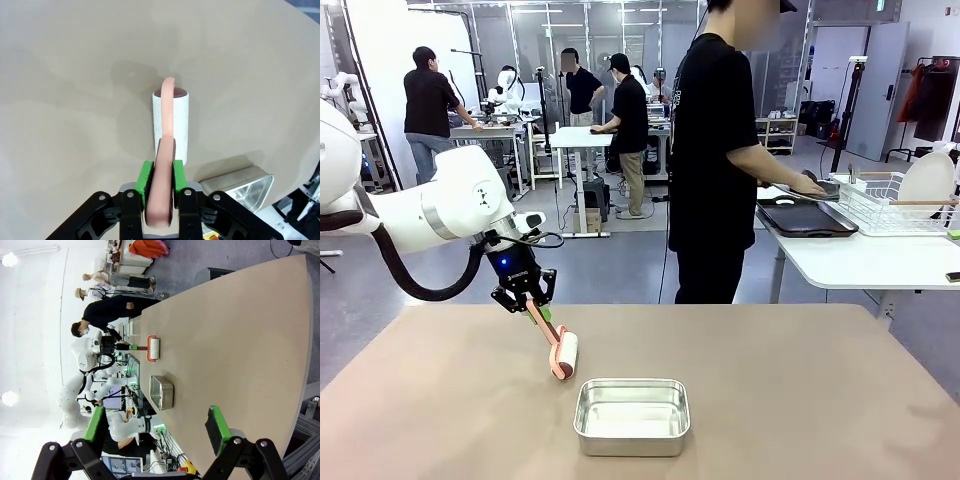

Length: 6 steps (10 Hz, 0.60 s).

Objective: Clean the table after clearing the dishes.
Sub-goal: When the right (or left) Handle tray is removed, use the right hand (or left hand) to clean the right (or left) side of the table with the Lint Roller.

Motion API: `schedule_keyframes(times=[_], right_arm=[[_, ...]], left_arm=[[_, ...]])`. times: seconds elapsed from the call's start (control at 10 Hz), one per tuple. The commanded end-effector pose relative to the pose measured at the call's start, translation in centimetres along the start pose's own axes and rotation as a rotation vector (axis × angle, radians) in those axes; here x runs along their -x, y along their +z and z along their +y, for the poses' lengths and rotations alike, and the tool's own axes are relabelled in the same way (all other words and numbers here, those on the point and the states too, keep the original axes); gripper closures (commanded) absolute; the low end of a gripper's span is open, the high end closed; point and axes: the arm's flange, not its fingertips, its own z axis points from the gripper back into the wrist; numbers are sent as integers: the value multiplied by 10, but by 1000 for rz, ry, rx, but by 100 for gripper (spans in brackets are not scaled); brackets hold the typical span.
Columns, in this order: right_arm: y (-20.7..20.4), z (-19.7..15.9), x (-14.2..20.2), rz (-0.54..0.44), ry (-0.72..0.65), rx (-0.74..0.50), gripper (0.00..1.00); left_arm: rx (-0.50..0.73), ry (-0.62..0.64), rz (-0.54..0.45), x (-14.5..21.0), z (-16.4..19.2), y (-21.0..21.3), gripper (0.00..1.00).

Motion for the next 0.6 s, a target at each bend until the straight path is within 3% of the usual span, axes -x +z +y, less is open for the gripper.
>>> schedule_keyframes(times=[0.0,0.1,0.3,0.5], right_arm=[[-1,3,1,0,2,-1,0],[-1,3,1,0,2,-1,0],[-1,3,1,0,2,-1,0],[-1,3,1,0,2,-1,0]], left_arm=[[-31,6,34,2,6,-17,78],[-23,1,31,4,6,-17,78],[-27,-15,39,6,9,-18,95],[-17,1,24,9,17,-17,100]])
